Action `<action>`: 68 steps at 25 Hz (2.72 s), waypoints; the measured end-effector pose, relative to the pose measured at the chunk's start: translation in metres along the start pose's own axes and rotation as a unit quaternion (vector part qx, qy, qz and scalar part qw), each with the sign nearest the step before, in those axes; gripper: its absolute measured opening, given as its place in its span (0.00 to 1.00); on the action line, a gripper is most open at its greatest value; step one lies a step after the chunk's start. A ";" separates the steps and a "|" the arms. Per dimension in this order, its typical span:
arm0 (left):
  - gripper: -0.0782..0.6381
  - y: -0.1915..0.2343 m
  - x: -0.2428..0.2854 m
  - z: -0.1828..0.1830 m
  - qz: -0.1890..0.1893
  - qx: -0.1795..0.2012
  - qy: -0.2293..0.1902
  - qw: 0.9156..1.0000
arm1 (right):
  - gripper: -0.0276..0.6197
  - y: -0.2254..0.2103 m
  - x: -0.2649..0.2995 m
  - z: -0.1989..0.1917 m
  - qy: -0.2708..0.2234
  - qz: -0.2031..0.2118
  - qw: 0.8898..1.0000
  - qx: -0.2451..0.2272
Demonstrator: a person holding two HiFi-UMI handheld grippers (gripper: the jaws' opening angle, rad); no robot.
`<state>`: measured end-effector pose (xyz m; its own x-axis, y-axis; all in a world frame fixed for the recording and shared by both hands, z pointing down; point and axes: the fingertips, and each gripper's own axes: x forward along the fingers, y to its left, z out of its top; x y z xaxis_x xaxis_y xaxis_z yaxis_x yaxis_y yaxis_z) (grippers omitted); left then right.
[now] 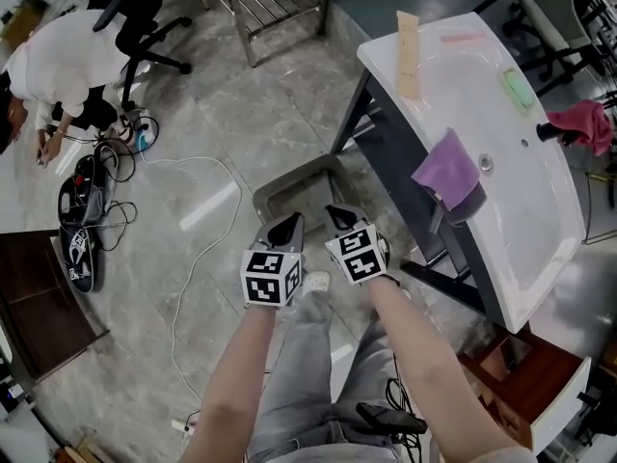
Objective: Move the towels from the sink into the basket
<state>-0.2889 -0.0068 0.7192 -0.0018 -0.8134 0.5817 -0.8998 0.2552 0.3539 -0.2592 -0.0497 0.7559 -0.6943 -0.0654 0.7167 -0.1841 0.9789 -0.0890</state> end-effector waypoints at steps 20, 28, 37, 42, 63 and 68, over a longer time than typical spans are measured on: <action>0.12 -0.057 -0.032 0.064 -0.071 0.039 -0.045 0.996 | 0.07 0.003 -0.086 0.044 -0.048 -0.002 0.999 0.016; 0.12 -0.095 -0.056 0.096 -0.113 0.070 -0.081 0.988 | 0.07 0.002 -0.134 0.074 -0.090 -0.015 0.995 0.027; 0.12 -0.117 -0.071 0.130 -0.111 0.091 -0.108 0.984 | 0.07 -0.008 -0.180 0.101 -0.136 -0.049 0.988 0.048; 0.12 -0.134 -0.081 0.146 -0.119 0.105 -0.123 0.980 | 0.07 -0.007 -0.202 0.111 -0.157 -0.050 0.985 0.045; 0.12 -0.204 -0.121 0.204 -0.108 0.140 -0.201 0.963 | 0.07 -0.020 -0.305 0.149 -0.230 -0.090 0.969 0.011; 0.12 -0.230 -0.130 0.218 -0.115 0.167 -0.213 0.956 | 0.07 -0.025 -0.331 0.158 -0.252 -0.098 0.963 0.008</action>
<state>-0.1766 -0.0743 0.4026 0.0987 -0.9852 0.1404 -0.9869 -0.0789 0.1409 -0.1347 -0.0831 0.4118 -0.8938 -0.3384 0.2943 -0.3540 0.9352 0.0002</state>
